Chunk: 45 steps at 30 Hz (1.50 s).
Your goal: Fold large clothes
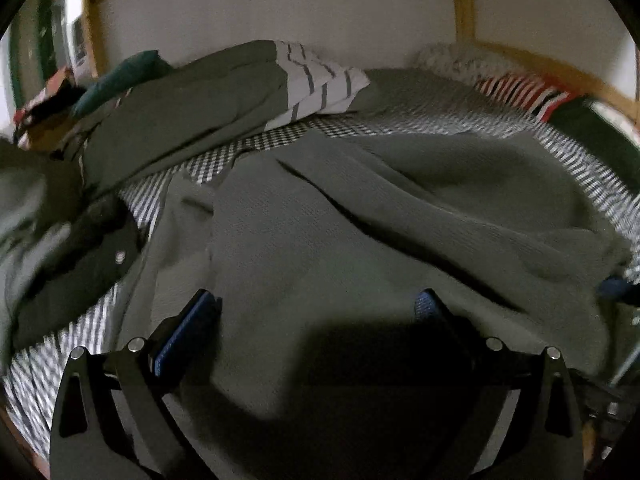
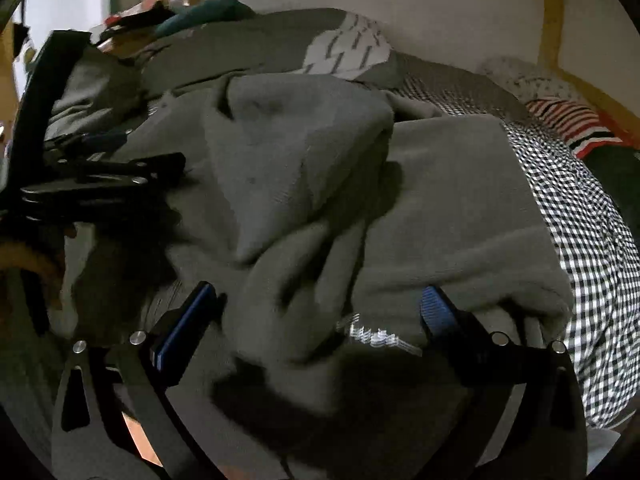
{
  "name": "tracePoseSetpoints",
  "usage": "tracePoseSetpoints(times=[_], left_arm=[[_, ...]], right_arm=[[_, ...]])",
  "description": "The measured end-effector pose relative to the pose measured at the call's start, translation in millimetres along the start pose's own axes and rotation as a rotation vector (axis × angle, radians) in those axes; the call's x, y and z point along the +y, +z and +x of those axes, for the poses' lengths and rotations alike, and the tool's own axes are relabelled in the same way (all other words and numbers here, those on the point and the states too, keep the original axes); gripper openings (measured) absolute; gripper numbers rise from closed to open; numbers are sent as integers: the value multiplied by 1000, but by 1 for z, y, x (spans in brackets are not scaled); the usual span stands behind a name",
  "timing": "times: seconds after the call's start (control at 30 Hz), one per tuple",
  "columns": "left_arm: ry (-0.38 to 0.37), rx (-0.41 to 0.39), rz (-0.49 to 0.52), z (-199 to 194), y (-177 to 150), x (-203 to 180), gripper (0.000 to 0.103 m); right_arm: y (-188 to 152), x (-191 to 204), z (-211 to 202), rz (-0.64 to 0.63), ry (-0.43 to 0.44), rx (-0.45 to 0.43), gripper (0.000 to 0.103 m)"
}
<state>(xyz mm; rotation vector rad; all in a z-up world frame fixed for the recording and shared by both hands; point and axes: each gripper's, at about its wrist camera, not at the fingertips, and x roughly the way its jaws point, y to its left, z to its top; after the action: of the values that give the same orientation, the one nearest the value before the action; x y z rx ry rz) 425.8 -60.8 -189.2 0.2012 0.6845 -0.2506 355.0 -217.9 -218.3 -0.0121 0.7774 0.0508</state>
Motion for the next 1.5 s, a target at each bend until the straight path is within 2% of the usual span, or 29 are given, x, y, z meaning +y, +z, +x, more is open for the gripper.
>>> tracePoseSetpoints(times=[0.13, 0.3, 0.53, 0.77, 0.9, 1.0, 1.07, 1.2, 1.27, 1.37, 1.5], left_arm=[[-11, -4, -48, -23, -28, 2, 98], [-32, 52, -92, -37, -55, 8, 98], [-48, 90, -134, -74, -112, 17, 98], [-79, 70, -151, -114, -158, 23, 98], [-87, 56, -174, -126, -177, 36, 98], [-57, 13, -194, -133, -181, 61, 98], [-42, -22, -264, -137, -179, 89, 98], [-128, -12, -466, -128, -179, 149, 98], [-166, -8, -506, -122, -179, 173, 98], [-196, -2, -440, -113, -178, 192, 98], [-233, 104, -342, -83, -188, 191, 98]], right_arm=[[-22, -5, -13, 18, 28, -9, 100], [-49, -10, -30, 80, 9, -12, 100], [-106, -8, -64, 186, -12, -27, 100], [-159, 12, -104, 201, -31, -45, 100], [-174, 21, -118, 199, -39, -48, 100], [-182, 26, -125, 197, -44, -46, 100], [-191, 28, -126, 200, -50, -39, 100], [-201, 31, -123, 188, -53, -14, 100], [-202, 35, -121, 167, -53, -10, 100], [-198, 40, -114, 138, -36, -11, 100], [-188, 44, -99, 185, -1, -5, 100]])
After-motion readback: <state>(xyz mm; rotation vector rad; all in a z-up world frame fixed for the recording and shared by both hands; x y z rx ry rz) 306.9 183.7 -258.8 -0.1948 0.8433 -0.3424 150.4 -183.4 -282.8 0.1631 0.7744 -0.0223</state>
